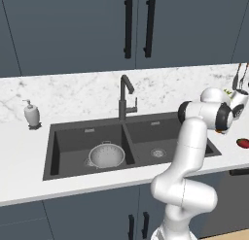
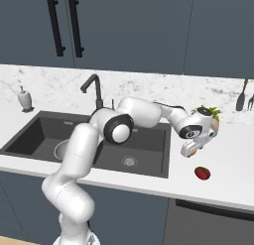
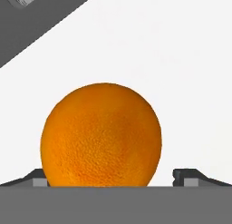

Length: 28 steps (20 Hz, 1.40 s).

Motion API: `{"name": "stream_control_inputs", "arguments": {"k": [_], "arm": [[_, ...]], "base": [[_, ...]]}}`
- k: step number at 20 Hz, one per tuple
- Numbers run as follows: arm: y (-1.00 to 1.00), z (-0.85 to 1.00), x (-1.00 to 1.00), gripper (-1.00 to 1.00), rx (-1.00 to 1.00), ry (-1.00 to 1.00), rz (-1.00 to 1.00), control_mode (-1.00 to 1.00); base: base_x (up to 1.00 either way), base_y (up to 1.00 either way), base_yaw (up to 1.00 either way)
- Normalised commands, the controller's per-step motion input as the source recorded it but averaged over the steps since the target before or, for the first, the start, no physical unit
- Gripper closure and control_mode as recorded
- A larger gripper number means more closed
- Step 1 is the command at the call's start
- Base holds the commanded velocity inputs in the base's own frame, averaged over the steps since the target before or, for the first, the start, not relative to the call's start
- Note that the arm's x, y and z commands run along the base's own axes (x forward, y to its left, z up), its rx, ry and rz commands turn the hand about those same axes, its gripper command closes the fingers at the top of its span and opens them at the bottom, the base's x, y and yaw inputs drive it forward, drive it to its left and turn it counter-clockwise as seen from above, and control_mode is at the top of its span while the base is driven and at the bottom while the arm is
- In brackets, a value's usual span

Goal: Put the colander in the sink, put the orange, mango in the colander, and turn on the sink faucet and pour water over the colander.

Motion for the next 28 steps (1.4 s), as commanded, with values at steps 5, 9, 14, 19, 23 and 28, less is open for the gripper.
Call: {"name": "stream_control_inputs", "arguments": {"k": [5,9,14,19,23,28], "arm": [[0.23,-0.12,0.14,-1.00,0.00,0.08,0.11,-1.00],[0.23,-0.08,0.08,-1.00,0.00,0.07,0.10,-1.00],[0.27,-0.07,0.07,-1.00,0.00,0.03,0.08,-1.00],[0.31,-0.05,0.09,-1.00,0.00,0.01,0.04,-1.00],[0.33,-0.07,0.14,-1.00,0.00,0.02,0.00,-1.00],[0.21,-0.22,0.16,-1.00,-0.02,0.04,0.00,-1.00]], "base": [[0.00,0.00,0.00],[0.00,0.00,0.00],[0.00,0.00,0.00],[0.00,0.00,0.00],[0.00,0.00,0.00],[0.00,0.00,0.00]]}}
